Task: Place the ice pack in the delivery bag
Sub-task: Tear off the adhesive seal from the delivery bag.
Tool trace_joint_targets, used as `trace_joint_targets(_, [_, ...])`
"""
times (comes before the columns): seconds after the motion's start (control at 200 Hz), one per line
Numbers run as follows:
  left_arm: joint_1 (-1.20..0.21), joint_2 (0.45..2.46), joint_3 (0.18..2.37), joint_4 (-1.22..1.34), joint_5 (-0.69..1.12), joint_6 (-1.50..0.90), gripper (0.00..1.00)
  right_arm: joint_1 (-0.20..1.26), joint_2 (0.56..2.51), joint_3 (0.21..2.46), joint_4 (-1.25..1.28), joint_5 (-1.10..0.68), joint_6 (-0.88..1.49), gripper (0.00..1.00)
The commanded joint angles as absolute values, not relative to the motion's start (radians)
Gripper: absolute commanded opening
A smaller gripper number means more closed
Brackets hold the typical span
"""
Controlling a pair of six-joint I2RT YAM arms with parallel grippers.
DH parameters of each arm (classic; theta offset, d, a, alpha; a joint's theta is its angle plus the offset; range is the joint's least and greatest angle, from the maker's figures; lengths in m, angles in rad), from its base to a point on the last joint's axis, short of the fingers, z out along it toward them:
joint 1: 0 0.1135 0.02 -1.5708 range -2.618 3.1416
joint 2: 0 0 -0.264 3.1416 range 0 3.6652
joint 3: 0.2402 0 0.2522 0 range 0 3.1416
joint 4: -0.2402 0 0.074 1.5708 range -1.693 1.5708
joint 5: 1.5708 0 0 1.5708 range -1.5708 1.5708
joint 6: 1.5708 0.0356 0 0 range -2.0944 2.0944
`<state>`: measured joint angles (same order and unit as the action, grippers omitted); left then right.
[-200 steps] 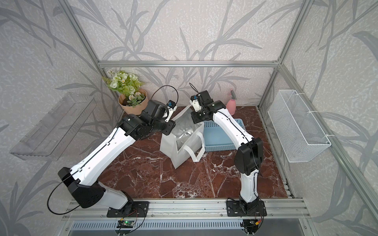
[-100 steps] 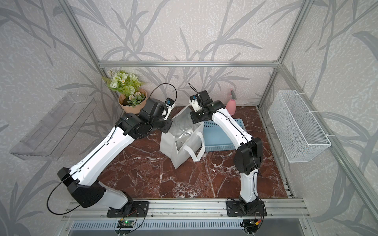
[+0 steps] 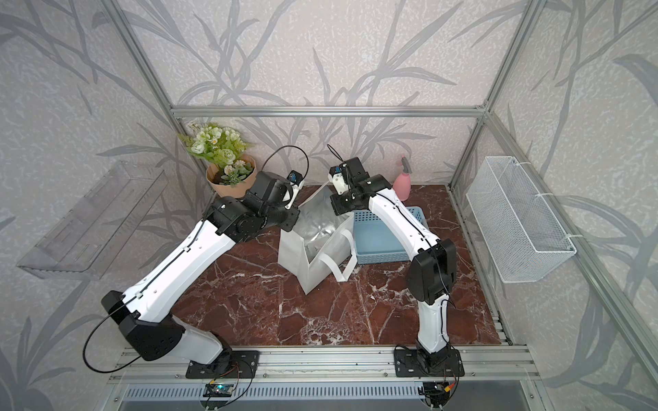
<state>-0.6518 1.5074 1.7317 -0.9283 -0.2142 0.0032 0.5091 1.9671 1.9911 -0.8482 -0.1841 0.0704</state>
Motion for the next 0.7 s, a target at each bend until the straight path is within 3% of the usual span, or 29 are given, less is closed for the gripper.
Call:
trace_joint_targets(0.0, [-0.653, 1.511, 1.716, -0.94, -0.239, 0.009, 0.25, 0.517, 1.996, 2.014, -0.86, -0.183, 0.067, 0.04])
trace_joint_targets(0.2, [-0.653, 1.512, 1.713, -0.94, -0.252, 0.008, 0.17, 0.518, 1.996, 2.016, -0.861, -0.184, 0.067, 0.04])
trace_joint_targets(0.335, [-0.653, 1.509, 1.7, -0.937, -0.262, 0.008, 0.16, 0.517, 1.996, 2.016, -0.861, -0.184, 0.07, 0.04])
trace_joint_targets(0.5, [-0.651, 1.498, 1.69, -0.939, -0.252, -0.004, 0.0, 0.518, 1.992, 2.017, -0.856, -0.186, 0.067, 0.04])
trace_joint_targets(0.695, [-0.637, 1.476, 1.685, -0.952, -0.184, -0.052, 0.0, 0.518, 1.989, 2.024, -0.818, -0.201, 0.058, 0.04])
